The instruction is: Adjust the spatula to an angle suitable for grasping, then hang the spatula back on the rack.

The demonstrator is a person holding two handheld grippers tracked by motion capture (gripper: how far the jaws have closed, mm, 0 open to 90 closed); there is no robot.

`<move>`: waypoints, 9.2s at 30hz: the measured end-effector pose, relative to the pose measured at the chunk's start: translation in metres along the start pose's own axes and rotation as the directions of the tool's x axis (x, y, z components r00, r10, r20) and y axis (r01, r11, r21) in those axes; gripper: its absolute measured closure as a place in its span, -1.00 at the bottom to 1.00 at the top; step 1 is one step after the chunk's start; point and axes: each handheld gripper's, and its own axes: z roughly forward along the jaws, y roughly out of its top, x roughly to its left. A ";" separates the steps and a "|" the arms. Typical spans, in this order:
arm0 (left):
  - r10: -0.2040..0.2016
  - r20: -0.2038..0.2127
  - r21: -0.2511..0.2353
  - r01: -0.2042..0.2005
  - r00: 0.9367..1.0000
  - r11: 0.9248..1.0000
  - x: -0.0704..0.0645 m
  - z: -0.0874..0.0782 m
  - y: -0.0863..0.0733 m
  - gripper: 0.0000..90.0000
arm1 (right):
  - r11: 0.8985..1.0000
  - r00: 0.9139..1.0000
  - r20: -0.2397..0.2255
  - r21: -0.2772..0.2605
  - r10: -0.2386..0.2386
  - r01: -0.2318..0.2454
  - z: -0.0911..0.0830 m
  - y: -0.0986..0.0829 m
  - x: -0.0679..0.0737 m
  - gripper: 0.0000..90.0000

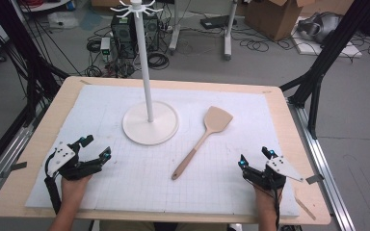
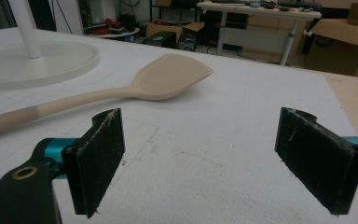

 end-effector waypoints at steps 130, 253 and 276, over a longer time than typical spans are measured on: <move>-0.035 0.526 0.500 -0.276 0.850 0.821 -0.118 0.120 0.021 0.56 | 0.999 0.999 0.027 0.041 -0.018 0.017 0.004 0.001 0.004 -0.64; -0.027 0.202 0.182 -0.011 0.979 0.983 -0.015 0.023 0.032 -0.60 | 0.997 0.955 -0.296 0.058 -0.022 0.041 0.009 0.035 0.019 -0.67; -0.047 0.190 0.169 0.015 0.981 0.985 -0.012 0.016 0.031 -0.59 | 0.983 0.878 -0.470 0.095 -0.093 0.155 0.026 0.052 0.042 -0.67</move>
